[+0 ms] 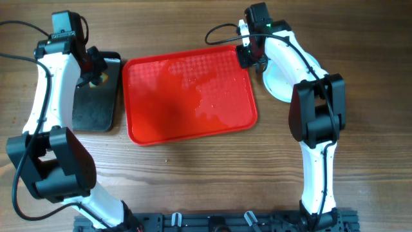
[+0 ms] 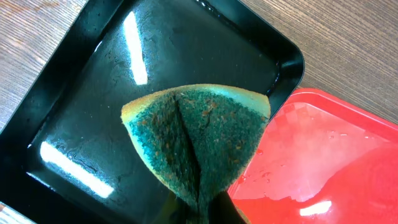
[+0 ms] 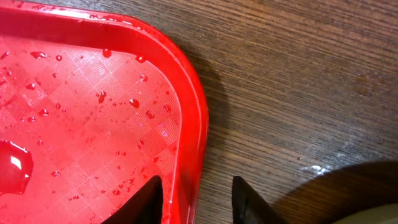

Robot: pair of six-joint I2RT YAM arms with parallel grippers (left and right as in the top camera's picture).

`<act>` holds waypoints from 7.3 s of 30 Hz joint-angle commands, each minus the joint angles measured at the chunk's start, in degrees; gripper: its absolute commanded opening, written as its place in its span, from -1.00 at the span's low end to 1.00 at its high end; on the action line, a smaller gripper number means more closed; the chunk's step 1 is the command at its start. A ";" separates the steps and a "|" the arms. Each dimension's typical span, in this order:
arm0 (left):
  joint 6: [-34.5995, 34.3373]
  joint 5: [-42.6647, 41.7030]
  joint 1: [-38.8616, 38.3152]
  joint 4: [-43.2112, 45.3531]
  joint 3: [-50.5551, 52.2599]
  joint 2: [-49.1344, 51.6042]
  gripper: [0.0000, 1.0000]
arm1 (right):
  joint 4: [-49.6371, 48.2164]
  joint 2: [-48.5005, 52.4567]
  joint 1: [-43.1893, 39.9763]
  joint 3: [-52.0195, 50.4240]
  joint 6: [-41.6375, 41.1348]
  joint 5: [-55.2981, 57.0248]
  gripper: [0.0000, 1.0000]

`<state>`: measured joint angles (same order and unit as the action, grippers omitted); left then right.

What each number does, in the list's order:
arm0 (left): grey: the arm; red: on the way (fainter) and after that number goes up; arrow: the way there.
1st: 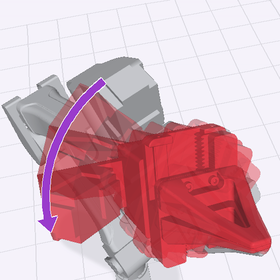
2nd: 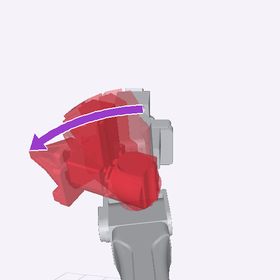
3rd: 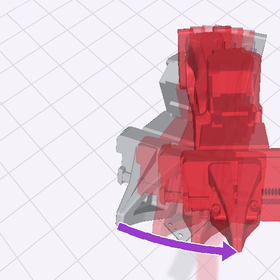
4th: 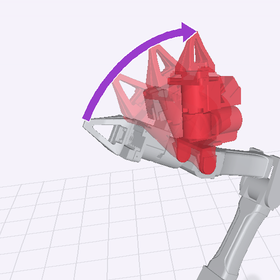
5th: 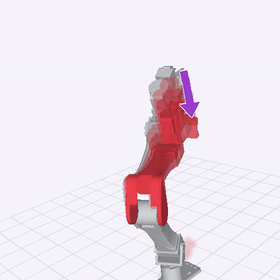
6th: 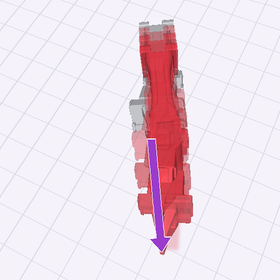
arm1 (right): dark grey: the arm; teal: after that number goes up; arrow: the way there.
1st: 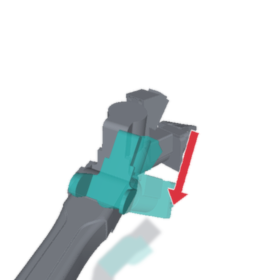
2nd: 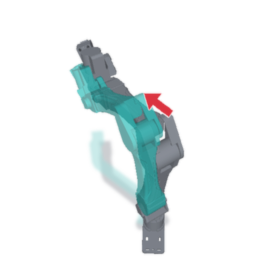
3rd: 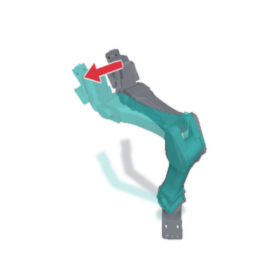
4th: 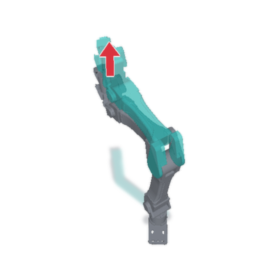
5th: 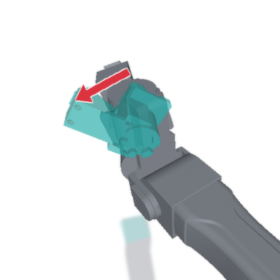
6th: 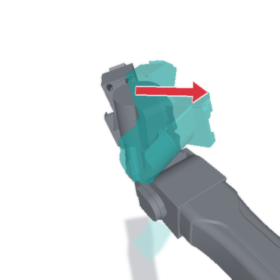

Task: Clean dirty plates on tray and stack at the side

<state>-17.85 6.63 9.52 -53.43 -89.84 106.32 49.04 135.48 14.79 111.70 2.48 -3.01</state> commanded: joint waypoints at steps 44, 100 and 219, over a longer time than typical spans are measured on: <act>0.90 0.50 0.13 0.02 -0.13 0.42 -0.88 | 11.43 4.59 -0.98 0.31 -32.20 5.25 -0.91; 13.99 0.52 -1.27 -11.15 -15.39 -9.79 1.00 | 21.42 -69.24 -1.20 0.92 -17.92 1.09 0.99; 14.40 -10.67 -8.87 49.31 89.53 -105.98 1.00 | -49.64 -133.17 -12.98 -111.40 -7.56 -5.77 1.00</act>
<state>-3.70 -4.38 0.47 -3.92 -0.71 0.80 -0.43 2.70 2.04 0.36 -4.47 -8.56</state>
